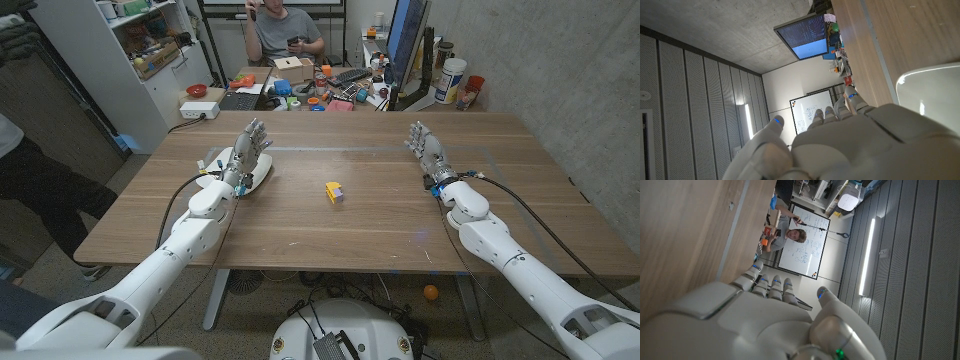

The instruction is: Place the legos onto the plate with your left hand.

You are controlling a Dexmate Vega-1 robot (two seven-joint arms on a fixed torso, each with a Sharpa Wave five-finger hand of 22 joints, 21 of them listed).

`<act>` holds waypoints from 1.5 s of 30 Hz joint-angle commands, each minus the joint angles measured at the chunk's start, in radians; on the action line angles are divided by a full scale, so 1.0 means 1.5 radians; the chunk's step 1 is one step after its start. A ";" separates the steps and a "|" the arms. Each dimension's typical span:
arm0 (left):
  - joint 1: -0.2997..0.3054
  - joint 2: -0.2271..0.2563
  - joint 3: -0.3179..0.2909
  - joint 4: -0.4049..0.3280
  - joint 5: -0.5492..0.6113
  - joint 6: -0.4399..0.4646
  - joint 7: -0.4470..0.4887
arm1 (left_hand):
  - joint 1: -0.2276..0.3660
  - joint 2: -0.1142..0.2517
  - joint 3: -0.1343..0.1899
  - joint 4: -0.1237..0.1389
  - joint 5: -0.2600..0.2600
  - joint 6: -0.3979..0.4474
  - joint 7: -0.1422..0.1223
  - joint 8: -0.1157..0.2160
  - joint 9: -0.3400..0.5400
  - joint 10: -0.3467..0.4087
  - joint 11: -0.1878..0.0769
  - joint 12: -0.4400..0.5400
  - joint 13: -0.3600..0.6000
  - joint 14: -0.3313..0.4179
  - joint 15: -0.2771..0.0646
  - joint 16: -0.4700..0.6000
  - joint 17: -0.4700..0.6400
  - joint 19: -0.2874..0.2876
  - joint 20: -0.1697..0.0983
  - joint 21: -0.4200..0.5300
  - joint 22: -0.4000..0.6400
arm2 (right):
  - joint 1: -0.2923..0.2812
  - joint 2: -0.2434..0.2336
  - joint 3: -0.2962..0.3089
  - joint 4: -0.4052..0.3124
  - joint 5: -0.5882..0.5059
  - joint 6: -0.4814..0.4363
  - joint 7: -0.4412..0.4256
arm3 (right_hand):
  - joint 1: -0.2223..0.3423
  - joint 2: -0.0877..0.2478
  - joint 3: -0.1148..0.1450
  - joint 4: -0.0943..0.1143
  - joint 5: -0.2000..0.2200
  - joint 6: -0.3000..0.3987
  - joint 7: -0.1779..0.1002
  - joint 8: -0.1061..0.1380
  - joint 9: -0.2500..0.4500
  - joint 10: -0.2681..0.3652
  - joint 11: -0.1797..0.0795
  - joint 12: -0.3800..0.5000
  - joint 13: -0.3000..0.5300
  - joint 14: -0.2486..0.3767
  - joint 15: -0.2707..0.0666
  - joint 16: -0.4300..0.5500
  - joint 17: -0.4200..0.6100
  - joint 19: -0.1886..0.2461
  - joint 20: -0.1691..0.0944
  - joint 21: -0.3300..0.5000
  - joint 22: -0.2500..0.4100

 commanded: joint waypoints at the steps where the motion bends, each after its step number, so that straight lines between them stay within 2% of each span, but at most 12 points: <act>1: -0.013 0.014 -0.010 0.028 0.001 -0.035 -0.043 | 0.002 0.037 0.005 0.001 0.003 -0.005 0.001 0.005 0.003 -0.007 0.000 0.003 0.002 -0.007 0.001 0.003 0.004 -0.009 0.001 0.001 0.001 | -0.026 0.006 -0.011 -0.072 -0.047 -0.009 -0.069 | 0.000 0.011 0.004 0.000 0.004 0.007 0.001 0.003 0.002 -0.001 0.006 0.005 0.001 -0.007 0.000 0.005 0.002 0.003 0.000 0.005 0.003; 9: -0.005 0.019 -0.014 0.019 0.021 -0.048 -0.011 | 0.002 0.038 0.005 0.001 0.003 -0.005 0.002 0.005 0.003 -0.008 0.000 0.004 0.002 -0.007 0.001 0.002 0.004 -0.008 0.003 -0.001 0.001 | -0.004 0.012 -0.020 -0.056 -0.043 -0.024 -0.057 | -0.002 0.011 0.003 0.001 0.004 0.003 0.000 0.002 0.002 -0.001 0.006 0.005 0.001 -0.006 -0.001 0.005 0.003 0.003 -0.001 0.005 0.003; 16: 0.002 0.026 -0.009 -0.009 0.073 -0.054 0.053 | 0.003 0.038 0.005 -0.001 0.002 0.007 -0.007 0.009 0.003 0.013 -0.006 0.011 0.002 0.008 -0.005 0.006 0.003 0.009 0.030 -0.002 0.001 | 0.017 0.014 -0.020 -0.020 -0.034 -0.014 -0.029 | -0.002 0.012 0.003 0.001 0.005 0.007 0.001 0.004 0.002 -0.001 0.006 0.005 0.001 -0.003 0.000 0.006 0.003 0.003 -0.001 0.005 0.003; 18: 0.005 0.027 -0.009 -0.021 0.082 -0.052 0.068 | 0.005 0.037 0.005 -0.002 0.002 0.013 -0.012 0.011 0.003 0.021 -0.005 0.013 0.002 0.017 -0.006 0.009 0.003 0.013 0.032 -0.003 0.001 | 0.021 0.013 -0.018 -0.011 -0.029 -0.011 -0.020 | -0.002 0.012 0.004 0.001 0.005 0.009 0.002 0.004 0.002 -0.001 0.006 0.005 0.001 -0.002 0.000 0.006 0.003 0.004 -0.001 0.005 0.003; 20: 0.008 0.029 -0.009 -0.033 0.094 -0.051 0.083 | 0.006 0.036 0.006 -0.003 0.002 0.020 -0.018 0.012 0.003 0.027 -0.001 0.014 0.002 0.030 0.001 0.012 0.003 0.020 0.045 -0.004 0.001 | 0.022 0.011 -0.016 -0.004 -0.025 -0.010 -0.015 | -0.002 0.012 0.004 0.001 0.005 0.010 0.003 0.005 0.002 -0.001 0.006 0.005 0.001 -0.002 0.001 0.006 0.002 0.004 -0.001 0.005 0.003; 23: 0.013 0.036 -0.007 -0.055 0.121 -0.049 0.110 | 0.011 0.028 0.006 -0.009 -0.001 0.028 -0.031 0.011 0.003 0.035 0.011 0.015 0.003 0.051 0.038 0.013 0.003 0.029 0.066 -0.011 0.001 | 0.022 0.006 -0.013 0.001 -0.019 -0.008 -0.004 | -0.002 0.012 0.004 0.001 0.005 0.012 0.004 0.006 0.002 -0.001 0.006 0.005 0.001 0.000 0.002 0.007 0.002 0.004 -0.001 0.005 0.003; 26: 0.018 0.043 -0.005 -0.076 0.148 -0.049 0.132 | 0.013 0.026 0.006 -0.011 -0.001 0.033 -0.036 0.011 0.003 0.038 0.017 0.016 0.003 0.060 0.047 0.014 0.003 0.033 0.074 -0.012 0.001 | 0.019 0.002 -0.010 0.002 -0.015 -0.004 0.001 | -0.002 0.012 0.004 0.000 0.005 0.015 0.005 0.007 0.002 -0.001 0.006 0.006 0.001 0.002 0.002 0.007 0.002 0.004 0.000 0.005 0.002; 28: 0.017 0.048 -0.002 -0.085 0.166 -0.050 0.139 | 0.014 0.025 0.006 -0.013 -0.002 0.038 -0.040 0.012 0.003 0.044 0.022 0.018 0.003 0.067 0.048 0.015 0.004 0.035 0.078 -0.014 0.002 | 0.015 0.000 -0.008 0.002 -0.013 0.000 0.005 | -0.001 0.013 0.005 -0.001 0.006 0.017 0.006 0.008 0.002 0.029 0.015 0.017 0.003 0.004 0.002 0.007 0.001 0.005 0.000 0.005 0.003; 34: 0.012 0.062 0.003 -0.111 0.196 -0.045 0.143 | 0.018 0.021 0.007 -0.017 -0.003 0.048 -0.042 0.015 0.003 0.050 0.021 0.020 0.004 0.071 0.049 0.014 0.004 0.039 0.078 -0.016 0.002 | 0.000 -0.013 -0.004 -0.009 -0.008 0.001 0.012 | 0.001 0.013 0.006 -0.003 0.007 0.022 0.006 0.009 0.003 0.038 0.017 0.019 0.003 0.007 0.003 0.007 0.000 0.005 0.000 0.006 0.002; 36: 0.009 0.066 0.003 -0.116 0.204 -0.048 0.142 | 0.027 0.015 0.009 -0.027 -0.004 0.053 -0.043 0.014 0.003 0.052 0.019 0.020 0.004 0.076 0.048 0.012 0.003 0.042 0.077 -0.020 0.002 | -0.006 -0.017 -0.003 -0.014 -0.007 0.002 0.013 | 0.001 0.013 0.006 -0.003 0.007 0.023 0.006 0.009 0.003 0.038 0.017 0.019 0.003 0.008 0.003 0.007 0.000 0.005 0.000 0.006 0.002; 45: 0.010 0.086 -0.001 -0.167 0.246 -0.037 0.159 | 0.039 0.010 0.012 -0.038 -0.006 0.051 -0.046 0.012 0.003 0.056 0.020 0.020 0.004 0.080 0.051 0.010 0.003 0.045 0.079 -0.024 0.001 | -0.027 -0.030 0.002 -0.028 -0.002 0.007 0.018 | 0.001 0.013 0.006 -0.004 0.007 0.024 0.007 0.009 0.003 0.040 0.017 0.018 0.003 0.010 0.004 0.007 0.000 0.006 0.001 0.006 0.002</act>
